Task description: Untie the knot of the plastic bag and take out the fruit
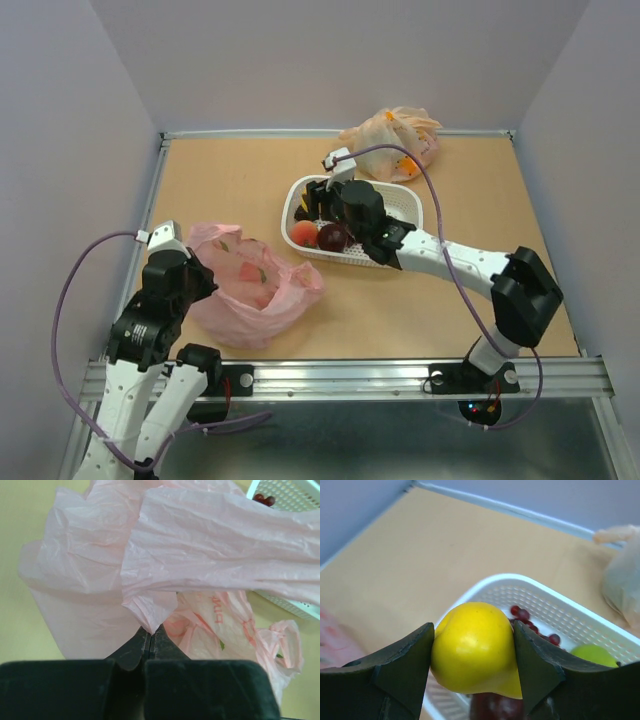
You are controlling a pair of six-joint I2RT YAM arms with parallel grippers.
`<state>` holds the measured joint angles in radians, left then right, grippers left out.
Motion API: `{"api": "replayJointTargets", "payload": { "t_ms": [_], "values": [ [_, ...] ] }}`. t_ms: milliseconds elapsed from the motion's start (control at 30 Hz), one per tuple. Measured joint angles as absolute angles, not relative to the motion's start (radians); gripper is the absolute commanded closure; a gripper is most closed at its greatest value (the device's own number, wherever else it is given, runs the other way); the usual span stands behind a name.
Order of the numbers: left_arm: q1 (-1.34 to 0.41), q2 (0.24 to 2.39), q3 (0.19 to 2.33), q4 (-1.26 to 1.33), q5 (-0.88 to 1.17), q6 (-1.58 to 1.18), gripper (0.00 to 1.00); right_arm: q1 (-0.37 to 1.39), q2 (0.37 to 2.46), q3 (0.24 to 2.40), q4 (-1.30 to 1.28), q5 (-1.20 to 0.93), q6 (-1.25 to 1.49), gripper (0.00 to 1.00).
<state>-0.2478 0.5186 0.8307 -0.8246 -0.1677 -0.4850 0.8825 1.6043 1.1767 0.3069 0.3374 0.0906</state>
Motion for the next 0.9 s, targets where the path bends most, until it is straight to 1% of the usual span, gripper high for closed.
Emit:
{"api": "replayJointTargets", "payload": {
  "t_ms": [33,67,100,133,300,500,633,733,900],
  "values": [
    [-0.248,0.503,0.831,-0.82,-0.164,-0.483,1.0,0.858,1.631,1.177,0.307,0.341,0.095,0.43],
    [-0.248,0.492,0.831,-0.815,-0.162,-0.482,1.0,0.841,1.655,1.177,0.305,0.34,0.102,0.25],
    [-0.248,0.476,0.831,-0.811,-0.161,-0.48,1.0,0.82,1.694,1.177,0.303,0.338,0.109,0.04],
    [-0.248,0.469,0.831,-0.81,-0.161,-0.48,1.0,0.81,1.72,1.177,0.297,0.336,0.113,0.0],
    [-0.248,0.457,0.831,-0.813,-0.163,-0.475,1.0,0.804,1.808,1.179,0.222,0.291,0.139,0.0],
    [-0.248,0.453,0.86,-0.826,-0.194,-0.472,1.0,0.814,1.748,1.179,0.183,0.285,0.148,0.0],
    [-0.249,0.483,0.916,-0.847,-0.303,-0.495,1.0,0.814,1.613,1.177,0.171,0.345,0.135,0.0],
    [-0.248,0.551,0.972,-0.858,-0.409,-0.503,1.0,0.813,1.51,1.169,0.169,0.391,0.135,0.0],
    [-0.247,0.655,1.06,-0.81,-0.53,-0.464,1.0,0.813,1.308,1.089,0.143,0.461,0.156,0.0]
  ]
}}
